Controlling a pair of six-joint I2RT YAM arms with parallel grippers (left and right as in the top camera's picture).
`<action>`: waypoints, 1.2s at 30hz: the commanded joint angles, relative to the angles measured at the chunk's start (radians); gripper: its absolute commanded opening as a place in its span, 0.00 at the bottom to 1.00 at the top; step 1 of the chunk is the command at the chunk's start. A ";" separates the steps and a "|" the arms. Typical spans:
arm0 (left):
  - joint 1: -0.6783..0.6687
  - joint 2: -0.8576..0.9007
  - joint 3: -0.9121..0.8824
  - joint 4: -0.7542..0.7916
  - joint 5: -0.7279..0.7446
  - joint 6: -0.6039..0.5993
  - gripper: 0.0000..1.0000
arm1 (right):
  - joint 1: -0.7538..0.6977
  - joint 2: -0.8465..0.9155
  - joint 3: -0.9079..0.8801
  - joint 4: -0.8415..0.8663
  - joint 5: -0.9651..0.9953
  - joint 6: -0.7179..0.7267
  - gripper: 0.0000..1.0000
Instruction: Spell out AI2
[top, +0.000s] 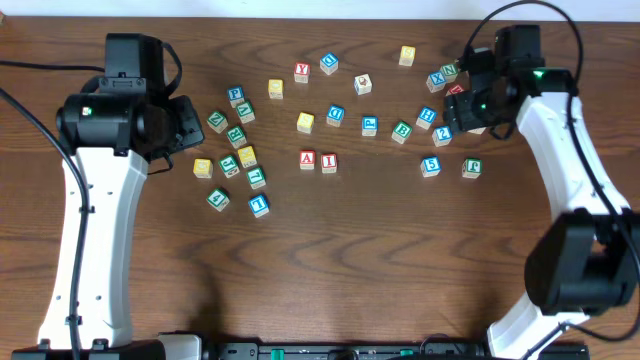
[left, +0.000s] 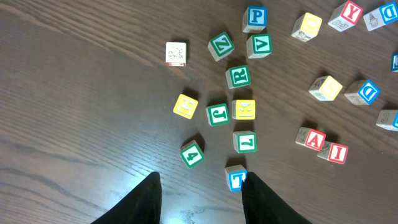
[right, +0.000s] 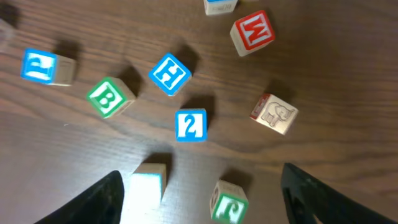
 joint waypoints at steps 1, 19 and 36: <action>0.005 0.005 0.015 -0.003 -0.013 0.010 0.41 | -0.012 0.042 0.018 0.014 0.012 0.011 0.70; 0.005 0.005 0.015 -0.003 -0.013 0.009 0.42 | 0.023 0.208 0.015 0.037 0.052 0.047 0.54; 0.005 0.005 0.015 -0.003 -0.013 0.009 0.42 | 0.047 0.245 -0.004 0.121 0.057 0.102 0.49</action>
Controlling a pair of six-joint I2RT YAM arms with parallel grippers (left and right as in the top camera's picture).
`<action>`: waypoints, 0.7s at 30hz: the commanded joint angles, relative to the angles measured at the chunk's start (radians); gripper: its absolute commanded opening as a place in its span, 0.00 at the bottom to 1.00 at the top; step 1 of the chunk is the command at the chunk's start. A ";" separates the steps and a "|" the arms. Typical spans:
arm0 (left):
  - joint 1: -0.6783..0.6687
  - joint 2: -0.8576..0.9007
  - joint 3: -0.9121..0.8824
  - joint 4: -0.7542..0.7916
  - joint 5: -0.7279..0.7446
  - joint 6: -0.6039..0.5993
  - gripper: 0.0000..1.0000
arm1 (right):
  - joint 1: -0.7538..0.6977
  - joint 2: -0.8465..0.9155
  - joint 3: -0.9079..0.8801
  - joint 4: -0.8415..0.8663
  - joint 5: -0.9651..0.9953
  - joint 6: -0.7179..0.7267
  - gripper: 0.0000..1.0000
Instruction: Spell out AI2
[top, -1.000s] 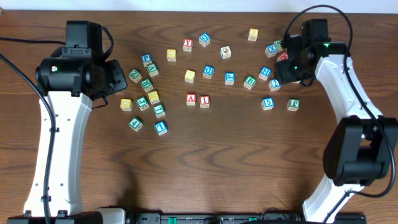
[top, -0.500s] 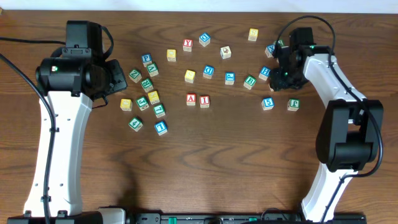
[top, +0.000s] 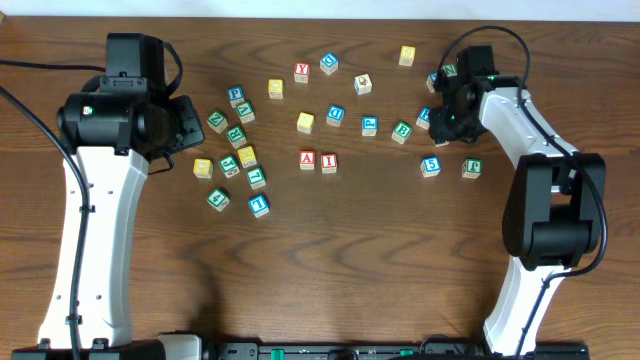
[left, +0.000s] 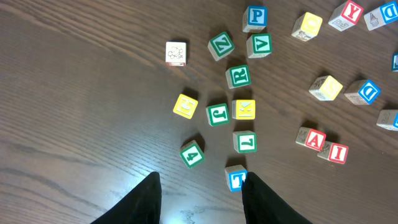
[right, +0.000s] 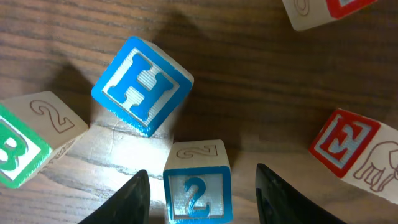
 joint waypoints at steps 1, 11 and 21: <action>0.005 0.005 0.015 -0.003 -0.013 0.009 0.42 | 0.005 0.004 -0.010 0.017 0.009 0.023 0.49; 0.005 0.005 0.015 -0.003 -0.013 0.009 0.42 | 0.005 0.004 -0.061 0.078 0.010 0.030 0.40; 0.005 0.005 0.015 -0.003 -0.013 0.009 0.41 | 0.003 0.004 -0.064 0.090 0.021 0.030 0.20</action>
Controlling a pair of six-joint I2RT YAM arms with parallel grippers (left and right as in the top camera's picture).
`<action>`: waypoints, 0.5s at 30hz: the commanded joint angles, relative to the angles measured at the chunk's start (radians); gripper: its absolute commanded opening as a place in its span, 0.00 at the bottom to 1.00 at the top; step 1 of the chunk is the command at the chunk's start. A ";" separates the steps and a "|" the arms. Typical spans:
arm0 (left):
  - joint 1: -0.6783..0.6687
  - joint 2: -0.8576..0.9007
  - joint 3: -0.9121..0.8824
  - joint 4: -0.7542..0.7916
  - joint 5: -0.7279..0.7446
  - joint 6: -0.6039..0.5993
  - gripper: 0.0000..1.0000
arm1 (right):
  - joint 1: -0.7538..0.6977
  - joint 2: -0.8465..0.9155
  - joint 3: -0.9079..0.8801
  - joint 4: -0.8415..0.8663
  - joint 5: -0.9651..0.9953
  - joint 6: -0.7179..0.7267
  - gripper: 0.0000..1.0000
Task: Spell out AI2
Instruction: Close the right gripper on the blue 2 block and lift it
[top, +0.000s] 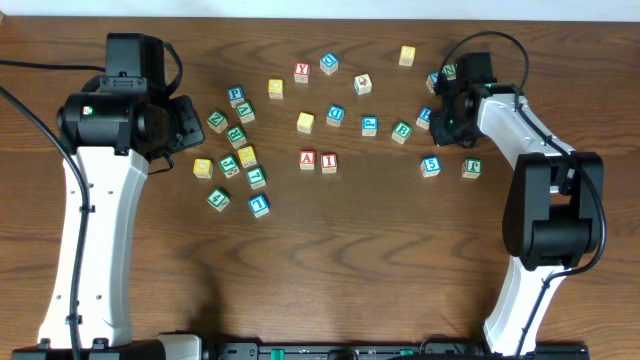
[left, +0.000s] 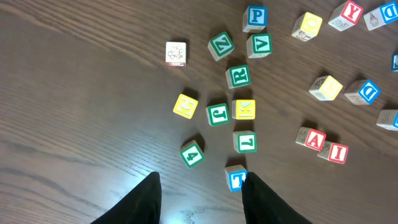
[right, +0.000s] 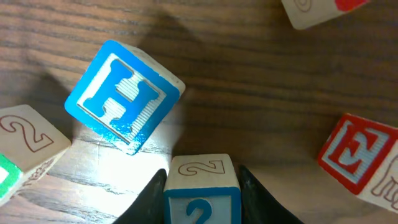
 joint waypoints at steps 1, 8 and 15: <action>0.005 0.005 0.015 -0.003 -0.013 0.009 0.42 | 0.003 0.004 -0.004 0.008 0.009 0.007 0.20; 0.005 0.005 0.015 -0.003 -0.013 0.009 0.42 | 0.004 -0.023 0.030 -0.021 0.003 0.008 0.15; 0.005 0.005 0.015 -0.003 -0.013 0.009 0.41 | 0.006 -0.132 0.041 -0.084 -0.007 0.039 0.17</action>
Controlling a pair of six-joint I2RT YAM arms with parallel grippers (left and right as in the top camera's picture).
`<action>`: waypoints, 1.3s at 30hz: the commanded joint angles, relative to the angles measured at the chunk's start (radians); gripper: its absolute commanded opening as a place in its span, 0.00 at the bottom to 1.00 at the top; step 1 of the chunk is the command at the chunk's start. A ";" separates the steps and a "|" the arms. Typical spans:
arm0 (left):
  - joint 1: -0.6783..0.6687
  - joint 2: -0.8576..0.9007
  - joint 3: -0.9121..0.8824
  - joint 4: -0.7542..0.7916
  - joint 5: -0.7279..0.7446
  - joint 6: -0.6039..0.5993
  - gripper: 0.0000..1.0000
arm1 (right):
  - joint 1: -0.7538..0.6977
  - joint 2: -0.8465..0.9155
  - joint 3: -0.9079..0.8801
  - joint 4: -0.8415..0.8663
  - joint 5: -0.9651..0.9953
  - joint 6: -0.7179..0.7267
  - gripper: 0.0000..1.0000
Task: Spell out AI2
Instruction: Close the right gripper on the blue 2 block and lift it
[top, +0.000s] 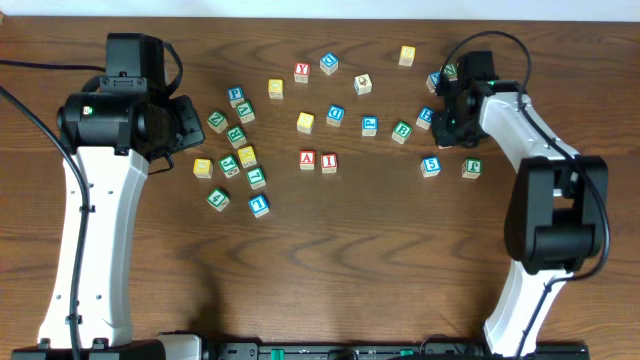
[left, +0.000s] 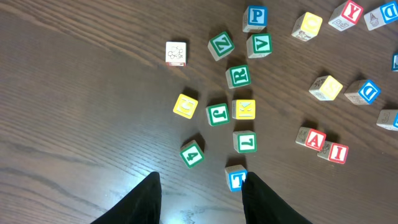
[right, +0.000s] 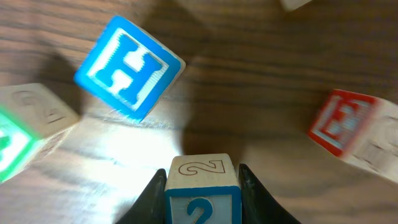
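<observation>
My right gripper (right: 202, 202) is shut on the blue 2 block (right: 202, 186), which casts a shadow on the wood just past it. In the overhead view the right gripper (top: 447, 120) is at the table's right among scattered blocks. The red A block (top: 307, 159) and red I block (top: 329, 162) lie side by side at mid-table; the left wrist view also shows the A block (left: 311, 138) and I block (left: 336, 152). My left gripper (left: 201, 199) hangs open above bare wood, holding nothing.
A blue H block (right: 127, 65), a red E block (right: 339, 121) and a green block (right: 12, 143) lie close around the held block. An S block (top: 430, 166) and a Q block (top: 471, 168) lie nearer. A blue T block (left: 236, 179) touches the left gripper's right finger in view.
The right gripper stays shut on the 2 block. The H and E blocks have shifted up in its view and look blurred, so the wrist has moved. The left arm is unchanged.
The right gripper was open high above the 2 block. Then it stood low, open on either side of the block. Then it was shut on the block, and now holds it as the surroundings shift. The left arm never moved.
</observation>
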 joint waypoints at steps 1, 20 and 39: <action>0.005 0.005 0.015 -0.003 -0.013 0.009 0.42 | 0.008 -0.113 0.031 -0.018 -0.019 0.043 0.17; 0.005 0.005 0.015 -0.003 -0.013 0.009 0.41 | 0.217 -0.194 0.029 -0.132 -0.203 0.283 0.11; 0.005 0.005 0.015 -0.003 -0.013 0.009 0.41 | 0.413 -0.023 0.028 -0.010 -0.061 0.382 0.14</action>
